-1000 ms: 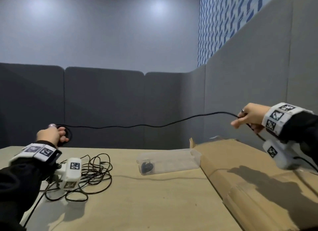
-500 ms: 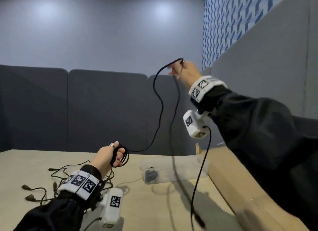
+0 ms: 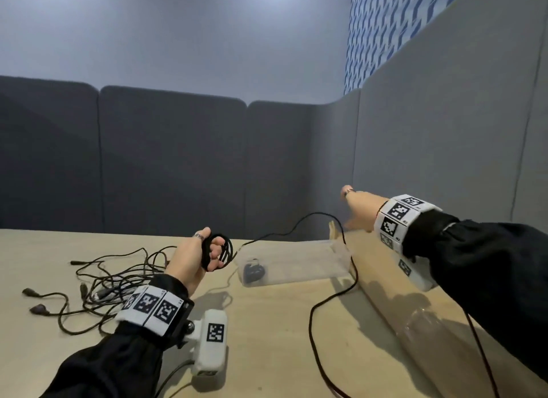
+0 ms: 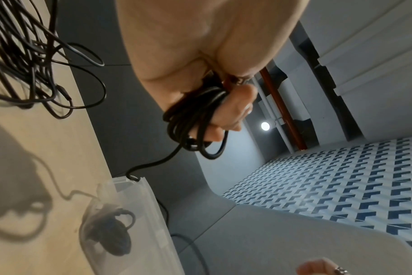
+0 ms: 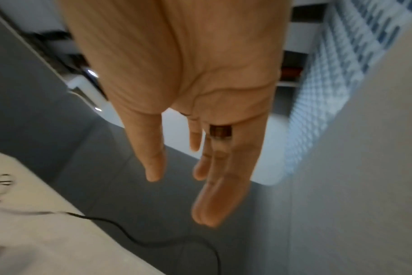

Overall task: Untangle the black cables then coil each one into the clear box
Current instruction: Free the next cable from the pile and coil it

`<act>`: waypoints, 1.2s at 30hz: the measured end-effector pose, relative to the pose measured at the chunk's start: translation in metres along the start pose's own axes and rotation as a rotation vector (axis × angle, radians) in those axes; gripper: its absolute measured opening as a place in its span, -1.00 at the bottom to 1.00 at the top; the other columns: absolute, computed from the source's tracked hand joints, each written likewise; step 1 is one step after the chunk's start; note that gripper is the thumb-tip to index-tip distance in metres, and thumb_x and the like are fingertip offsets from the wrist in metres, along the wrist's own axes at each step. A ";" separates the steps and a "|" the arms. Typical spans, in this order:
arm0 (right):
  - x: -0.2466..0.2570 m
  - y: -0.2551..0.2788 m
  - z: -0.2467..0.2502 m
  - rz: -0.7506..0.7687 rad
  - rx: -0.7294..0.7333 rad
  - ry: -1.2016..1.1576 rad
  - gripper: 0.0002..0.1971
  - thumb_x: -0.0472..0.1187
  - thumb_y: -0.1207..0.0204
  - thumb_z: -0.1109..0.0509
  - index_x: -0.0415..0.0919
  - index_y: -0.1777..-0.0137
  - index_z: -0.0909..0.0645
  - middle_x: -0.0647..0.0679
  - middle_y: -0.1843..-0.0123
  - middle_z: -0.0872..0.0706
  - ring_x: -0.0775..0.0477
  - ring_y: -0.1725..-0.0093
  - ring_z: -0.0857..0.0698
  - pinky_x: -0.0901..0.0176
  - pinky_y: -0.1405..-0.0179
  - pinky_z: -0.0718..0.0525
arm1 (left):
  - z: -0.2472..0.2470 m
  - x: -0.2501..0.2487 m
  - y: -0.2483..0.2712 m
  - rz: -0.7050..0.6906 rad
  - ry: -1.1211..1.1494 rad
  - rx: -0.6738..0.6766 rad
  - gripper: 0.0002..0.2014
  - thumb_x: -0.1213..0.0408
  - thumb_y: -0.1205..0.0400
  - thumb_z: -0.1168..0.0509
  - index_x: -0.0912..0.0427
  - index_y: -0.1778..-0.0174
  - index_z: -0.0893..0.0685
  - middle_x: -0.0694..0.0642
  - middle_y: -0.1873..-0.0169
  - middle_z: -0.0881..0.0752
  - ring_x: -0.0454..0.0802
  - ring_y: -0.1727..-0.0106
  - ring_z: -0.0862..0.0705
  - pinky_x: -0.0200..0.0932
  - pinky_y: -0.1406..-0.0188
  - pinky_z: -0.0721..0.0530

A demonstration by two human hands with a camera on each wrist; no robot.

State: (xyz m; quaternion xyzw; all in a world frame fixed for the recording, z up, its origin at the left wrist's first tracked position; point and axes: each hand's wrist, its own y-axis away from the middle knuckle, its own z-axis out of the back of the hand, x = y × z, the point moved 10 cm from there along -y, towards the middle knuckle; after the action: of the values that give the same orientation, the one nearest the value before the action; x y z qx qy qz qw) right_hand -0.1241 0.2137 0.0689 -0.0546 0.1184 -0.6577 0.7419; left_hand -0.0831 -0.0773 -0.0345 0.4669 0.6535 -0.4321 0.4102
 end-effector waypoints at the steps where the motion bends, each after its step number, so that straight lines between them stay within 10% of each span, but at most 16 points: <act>1: 0.014 0.016 0.001 0.064 0.019 -0.014 -0.65 -0.04 -0.60 -0.31 -0.21 -0.24 -0.36 -0.17 -0.07 -0.61 -0.07 0.37 -0.55 0.16 0.44 -0.47 | -0.001 0.001 0.000 -0.001 -0.008 0.005 -0.65 0.20 -0.78 0.09 0.29 0.21 -0.46 -0.01 0.71 -0.38 -0.10 0.78 -0.24 -0.25 0.58 -0.45; 6: 0.074 0.113 -0.099 0.220 0.724 -0.118 -0.45 0.39 -0.47 -0.20 -0.13 0.09 -0.61 0.01 0.25 -0.68 0.02 0.42 -0.62 0.23 0.42 -0.60 | -0.005 0.009 0.002 0.002 -0.054 0.034 -0.61 0.16 -0.78 0.07 0.29 0.22 -0.49 0.01 0.68 -0.39 -0.11 0.76 -0.27 -0.21 0.49 -0.43; 10: 0.092 0.145 -0.133 0.350 0.859 -0.037 -0.69 0.06 -0.55 -0.36 -0.22 -0.01 -0.55 -0.17 0.21 -0.70 0.10 0.55 -0.60 0.30 0.56 -0.58 | -0.008 0.003 0.007 -0.030 -0.033 0.071 -0.59 0.13 -0.78 0.08 0.29 0.23 -0.49 0.00 0.68 -0.41 -0.11 0.76 -0.28 -0.13 0.38 -0.43; 14: 0.066 0.114 -0.122 0.364 0.667 0.235 -0.85 -0.24 -0.57 -0.32 -0.34 0.11 -0.56 -0.14 0.42 -0.64 -0.01 0.54 -0.57 0.28 0.51 -0.55 | -0.007 -0.011 0.011 -0.089 0.011 0.071 -0.55 0.11 -0.79 0.11 0.31 0.22 -0.51 0.00 0.69 -0.41 -0.11 0.75 -0.28 -0.11 0.33 -0.43; 17: 0.056 0.079 -0.095 0.302 0.464 0.396 -0.72 -0.28 -0.53 -0.37 -0.36 -0.21 -0.58 -0.24 -0.03 -0.71 -0.13 0.09 -0.65 0.13 0.02 -0.61 | -0.010 -0.021 0.015 -0.116 0.047 0.086 -0.52 0.08 -0.78 0.11 0.32 0.21 -0.54 0.00 0.70 -0.39 -0.11 0.76 -0.27 -0.16 0.34 -0.48; 20: 0.088 0.058 -0.033 0.347 0.069 0.075 -0.47 -0.17 -0.54 -0.37 -0.10 -0.48 -0.30 -0.17 -0.36 -0.52 -0.24 -0.31 -0.56 -0.08 -0.22 -0.55 | -0.022 -0.033 0.024 -0.148 0.052 0.149 -0.49 0.07 -0.77 0.09 0.37 0.17 -0.60 0.02 0.69 -0.37 -0.11 0.77 -0.26 -0.25 0.44 -0.58; 23: 0.139 0.047 -0.018 0.487 -0.007 -0.371 -0.30 0.03 -0.51 -0.40 0.06 -0.60 -0.18 -0.10 -0.46 -0.46 -0.17 -0.44 -0.42 -0.11 -0.41 -0.43 | -0.047 -0.040 0.039 -0.137 0.172 0.376 -0.44 0.04 -0.69 0.03 0.37 0.27 -0.73 0.07 0.72 -0.36 -0.10 0.82 -0.27 -0.20 0.43 -0.53; 26: 0.174 0.048 -0.023 0.652 -0.091 -0.720 -0.76 -0.07 -0.62 -0.26 -0.13 -0.19 -0.61 -0.08 -0.12 -0.68 -0.12 -0.17 -0.61 -0.10 -0.25 -0.53 | -0.084 -0.049 0.075 0.005 0.531 0.895 -0.42 0.11 -0.75 0.13 0.57 -0.12 -0.60 0.31 0.43 -0.66 0.12 0.51 -0.64 -0.06 0.03 -0.62; 30: 0.153 0.037 0.001 0.558 -0.318 -1.103 -0.75 -0.10 -0.69 -0.15 -0.01 0.25 -0.47 0.01 0.39 -0.59 -0.03 0.34 -0.54 0.09 0.19 -0.53 | -0.062 -0.059 0.069 -0.121 0.594 0.795 -0.46 0.18 -0.80 0.28 0.58 -0.37 -0.35 0.40 0.09 -0.69 0.10 0.38 -0.42 0.02 -0.19 -0.49; 32: 0.144 0.018 0.016 0.533 -0.400 -0.942 -0.79 -0.06 -0.67 -0.19 -0.09 0.17 -0.51 0.00 0.35 -0.58 -0.01 0.32 -0.53 0.06 0.20 -0.53 | -0.057 -0.061 0.067 -0.148 0.610 0.778 -0.47 0.23 -0.80 0.30 0.56 -0.36 -0.38 0.40 0.10 -0.69 0.09 0.38 -0.40 0.00 -0.17 -0.50; 36: 0.099 -0.050 0.031 0.253 -0.331 -0.230 -0.77 -0.03 -0.69 -0.12 -0.04 -0.18 -0.56 -0.06 -0.22 -0.65 -0.18 -0.31 -0.54 -0.09 -0.27 -0.47 | -0.048 -0.059 0.060 -0.094 0.619 0.719 -0.46 0.23 -0.79 0.30 0.56 -0.32 -0.42 0.43 0.14 -0.70 0.13 0.40 -0.40 0.04 -0.15 -0.53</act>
State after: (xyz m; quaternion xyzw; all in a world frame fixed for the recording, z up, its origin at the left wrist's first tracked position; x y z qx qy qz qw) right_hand -0.1542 0.1070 0.1002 -0.2346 0.1453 -0.5205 0.8080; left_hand -0.0181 -0.0352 0.0245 0.6558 0.5746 -0.4895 -0.0113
